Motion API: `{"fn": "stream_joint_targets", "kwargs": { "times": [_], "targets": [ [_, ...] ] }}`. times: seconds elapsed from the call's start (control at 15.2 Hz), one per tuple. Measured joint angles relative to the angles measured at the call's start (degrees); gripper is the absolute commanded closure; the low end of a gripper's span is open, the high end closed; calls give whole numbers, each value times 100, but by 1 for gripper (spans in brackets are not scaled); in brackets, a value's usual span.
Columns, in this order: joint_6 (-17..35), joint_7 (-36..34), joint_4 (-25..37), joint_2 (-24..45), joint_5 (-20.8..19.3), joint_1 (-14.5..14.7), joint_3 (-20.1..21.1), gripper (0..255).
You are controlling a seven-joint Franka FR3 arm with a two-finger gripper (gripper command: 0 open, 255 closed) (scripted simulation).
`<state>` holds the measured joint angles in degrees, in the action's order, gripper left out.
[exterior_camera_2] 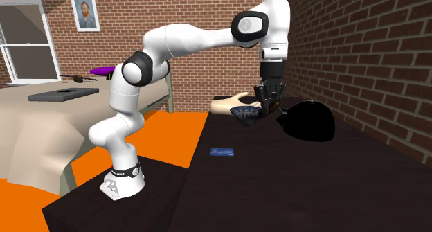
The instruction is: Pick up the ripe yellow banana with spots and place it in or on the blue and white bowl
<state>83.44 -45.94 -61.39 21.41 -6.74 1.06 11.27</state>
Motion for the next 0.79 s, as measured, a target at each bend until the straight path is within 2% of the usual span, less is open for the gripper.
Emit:
{"fn": "stream_joint_targets", "kwargs": {
  "times": [0.2,0.33,0.66,0.79],
  "targets": [
    [-272,4,386,117,-27,40,1,255],
    [-317,-134,398,93,-41,148,41,255],
    [5,-670,-631,-587,44,413,224,255],
    [0,-918,-733,-681,40,571,314,255]
  ]
}}
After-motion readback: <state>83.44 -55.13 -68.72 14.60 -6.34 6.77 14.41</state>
